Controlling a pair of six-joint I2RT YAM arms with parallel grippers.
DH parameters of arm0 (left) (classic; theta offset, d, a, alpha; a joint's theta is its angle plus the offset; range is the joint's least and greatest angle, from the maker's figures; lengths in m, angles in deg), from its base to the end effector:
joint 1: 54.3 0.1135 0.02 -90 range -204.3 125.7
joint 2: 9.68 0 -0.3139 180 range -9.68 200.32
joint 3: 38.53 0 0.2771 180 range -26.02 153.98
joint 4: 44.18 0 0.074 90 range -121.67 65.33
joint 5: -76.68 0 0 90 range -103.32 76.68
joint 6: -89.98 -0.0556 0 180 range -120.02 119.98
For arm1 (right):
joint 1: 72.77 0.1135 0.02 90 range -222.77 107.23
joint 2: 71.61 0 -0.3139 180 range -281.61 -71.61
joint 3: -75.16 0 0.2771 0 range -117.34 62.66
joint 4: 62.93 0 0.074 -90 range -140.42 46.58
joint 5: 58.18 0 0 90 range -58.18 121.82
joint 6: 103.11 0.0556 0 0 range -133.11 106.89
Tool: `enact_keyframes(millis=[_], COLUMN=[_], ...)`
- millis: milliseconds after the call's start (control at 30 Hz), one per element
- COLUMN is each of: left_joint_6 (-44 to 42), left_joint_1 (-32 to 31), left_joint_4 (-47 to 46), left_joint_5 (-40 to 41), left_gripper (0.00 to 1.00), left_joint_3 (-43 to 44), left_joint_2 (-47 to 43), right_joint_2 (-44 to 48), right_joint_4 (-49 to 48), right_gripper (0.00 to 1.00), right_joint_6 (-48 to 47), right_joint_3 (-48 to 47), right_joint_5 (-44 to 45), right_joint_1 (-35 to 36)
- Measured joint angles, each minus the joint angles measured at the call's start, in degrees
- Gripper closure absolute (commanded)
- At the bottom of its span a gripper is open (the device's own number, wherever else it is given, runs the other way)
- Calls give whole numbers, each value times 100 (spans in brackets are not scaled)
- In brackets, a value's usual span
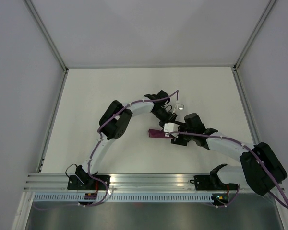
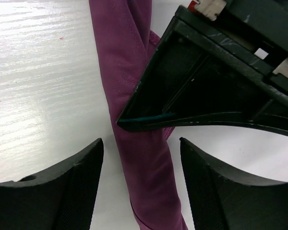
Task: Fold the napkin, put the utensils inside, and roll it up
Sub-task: Roll the napkin with the utensil
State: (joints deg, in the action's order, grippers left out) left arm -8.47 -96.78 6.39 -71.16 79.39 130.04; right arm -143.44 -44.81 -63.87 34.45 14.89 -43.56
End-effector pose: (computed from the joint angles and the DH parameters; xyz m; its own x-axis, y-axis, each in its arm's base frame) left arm 0.3725 -0.4049 0.1148 -0.6146 0.6689 -0.4181 0.6459 0.1225 -0.7535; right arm 0.2037 0.1324 0.1722 0.0719 -0.8087 -0.5838 -0.9123 0.1832 -0.3661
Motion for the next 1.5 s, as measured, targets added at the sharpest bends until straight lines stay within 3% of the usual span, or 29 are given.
enact_keyframes(millis=[100, 133, 200, 233, 300, 333, 400, 567, 967, 1233, 1500], left_joint_6=[9, 11, 11, 11, 11, 15, 72, 273, 966, 1631, 1749], left_joint_1=[4, 4, 4, 4, 9, 13, 15, 35, 693, 1095, 911], left_joint_4=[94, 118, 144, 146, 162, 164, 166, 186, -730, -1325, -2393], left_joint_5=[-66, -83, -87, -85, -79, -79, -26, 448, 3012, 4144, 4433], left_gripper=[98, 98, 96, 91, 82, 69, 55, 48, 50, 50, 50], left_joint_3=[4, 4, 4, 9, 11, 15, 20, 17, -387, -1554, -3506], left_joint_2=[20, 26, 28, 28, 28, 28, 22, -219, -1325, -2599, -4068], right_joint_2=[-149, -179, -229, -262, -293, -315, -389, -636, -1226, -2006, -3381], right_joint_4=[-96, -127, -157, -138, -129, -101, 9, 282, 1246, 2002, 3696], right_gripper=[40, 52, 64, 71, 74, 77, 81, 83, 84, 83, 83], right_joint_6=[0, 2, -13, -4, -4, -13, -22, -31, 72, 339, 160], right_joint_3=[31, 33, 33, 33, 20, -4, -103, -407, -1226, -2111, -3783], right_joint_5=[116, 140, 181, 186, 192, 188, 177, 142, -94, -487, -1355], right_joint_1=[96, 111, 136, 140, 160, 160, 160, 160, 114, -142, -603])
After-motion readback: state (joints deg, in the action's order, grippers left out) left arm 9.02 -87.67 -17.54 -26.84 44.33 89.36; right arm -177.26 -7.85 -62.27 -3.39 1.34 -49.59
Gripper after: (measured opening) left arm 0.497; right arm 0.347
